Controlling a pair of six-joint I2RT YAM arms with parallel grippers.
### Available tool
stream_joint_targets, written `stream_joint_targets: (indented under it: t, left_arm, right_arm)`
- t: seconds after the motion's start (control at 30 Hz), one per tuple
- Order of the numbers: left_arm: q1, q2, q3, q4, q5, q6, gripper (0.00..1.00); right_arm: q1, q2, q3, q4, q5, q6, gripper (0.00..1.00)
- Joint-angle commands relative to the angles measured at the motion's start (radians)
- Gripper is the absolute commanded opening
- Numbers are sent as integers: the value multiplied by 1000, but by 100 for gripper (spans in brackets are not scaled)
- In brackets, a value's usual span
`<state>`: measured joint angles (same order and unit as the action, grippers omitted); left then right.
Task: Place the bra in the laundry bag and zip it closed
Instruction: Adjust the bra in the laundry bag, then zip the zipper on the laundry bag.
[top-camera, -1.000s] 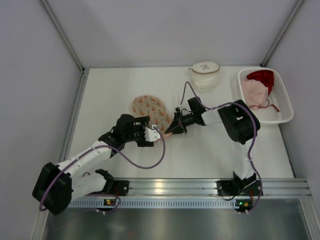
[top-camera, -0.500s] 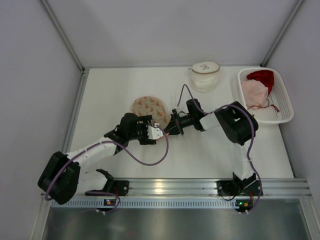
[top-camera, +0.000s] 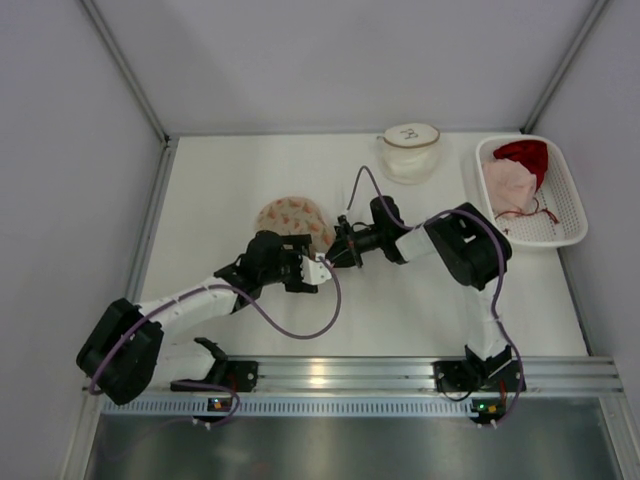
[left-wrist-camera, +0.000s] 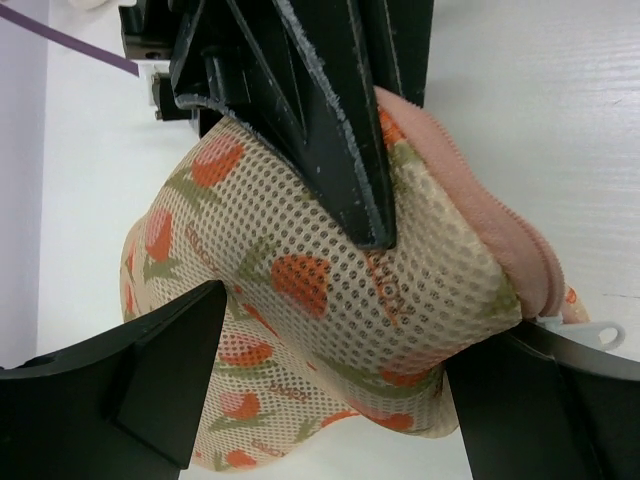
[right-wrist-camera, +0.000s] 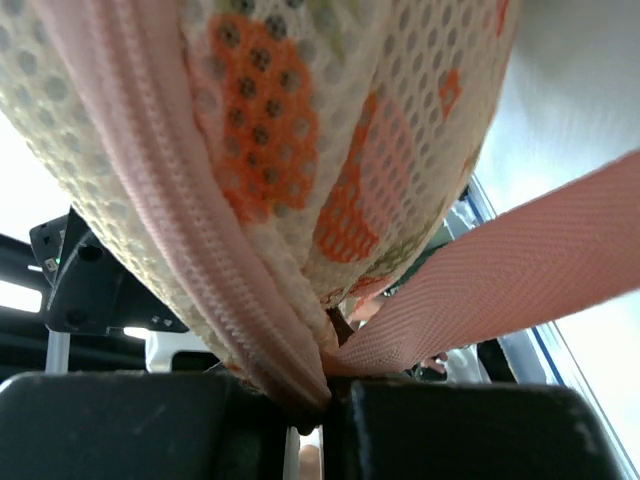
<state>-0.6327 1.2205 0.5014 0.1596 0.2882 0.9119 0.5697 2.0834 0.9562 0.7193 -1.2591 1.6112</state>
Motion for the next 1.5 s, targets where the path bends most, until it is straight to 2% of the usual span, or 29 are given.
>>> stream_joint_targets:
  t: [0.0, 0.13, 0.2, 0.3, 0.47, 0.6, 0.7, 0.8, 0.83, 0.9, 0.93, 0.97, 1.03, 1.13, 1.23, 1.4, 1.47]
  left_arm:
    - [-42, -15, 8, 115, 89, 17, 91]
    - [-42, -149, 8, -73, 123, 58, 91]
    - [-42, -203, 12, -214, 137, 73, 92]
    - [-42, -312, 3, -322, 143, 71, 93]
    - [-41, -437, -3, -402, 98, 25, 94]
    - [-41, -496, 29, -486, 141, -5, 92]
    - [-41, -532, 51, -589, 166, 2, 85]
    - [-41, -547, 71, -704, 215, 79, 69]
    - [-41, -549, 75, -730, 256, 167, 63]
    - [-41, -529, 84, -762, 270, 252, 59]
    - [-41, -510, 95, -782, 278, 372, 57]
    - [-42, -481, 112, -839, 281, 436, 57]
    - [-48, -382, 178, -853, 269, 520, 56]
    - [-110, -235, 278, -862, 188, 527, 52]
    - [-252, -150, 299, -865, 74, 568, 50]
    - [-399, -82, 298, -864, -99, 548, 55]
    - [-441, -82, 263, -844, -136, 574, 60]
  right_arm:
    - [52, 15, 29, 192, -45, 127, 0]
    - [26, 23, 29, 143, -45, 96, 0]
    - [9, 17, 30, 73, -39, 18, 0]
    - [-11, 9, 32, -61, -36, -88, 0]
    - [-24, -6, 88, -421, -19, -364, 0]
    - [-27, 0, 102, -458, -19, -399, 0]
    - [-30, 0, 105, -460, -20, -401, 0]
    - [-30, -2, 105, -462, -22, -402, 0]
    - [-31, -2, 102, -462, -20, -401, 0]
    - [-30, 3, 101, -463, -22, -401, 0]
    - [-30, 1, 98, -466, -19, -401, 0]
    - [-31, 1, 96, -468, -17, -401, 0]
    - [-30, 1, 99, -472, -16, -401, 0]
    - [-30, 3, 102, -475, -13, -395, 0]
    - [-30, 3, 107, -478, -13, -395, 0]
    - [-31, 7, 111, -465, -17, -387, 0]
    - [-30, 9, 101, -413, -28, -331, 0]
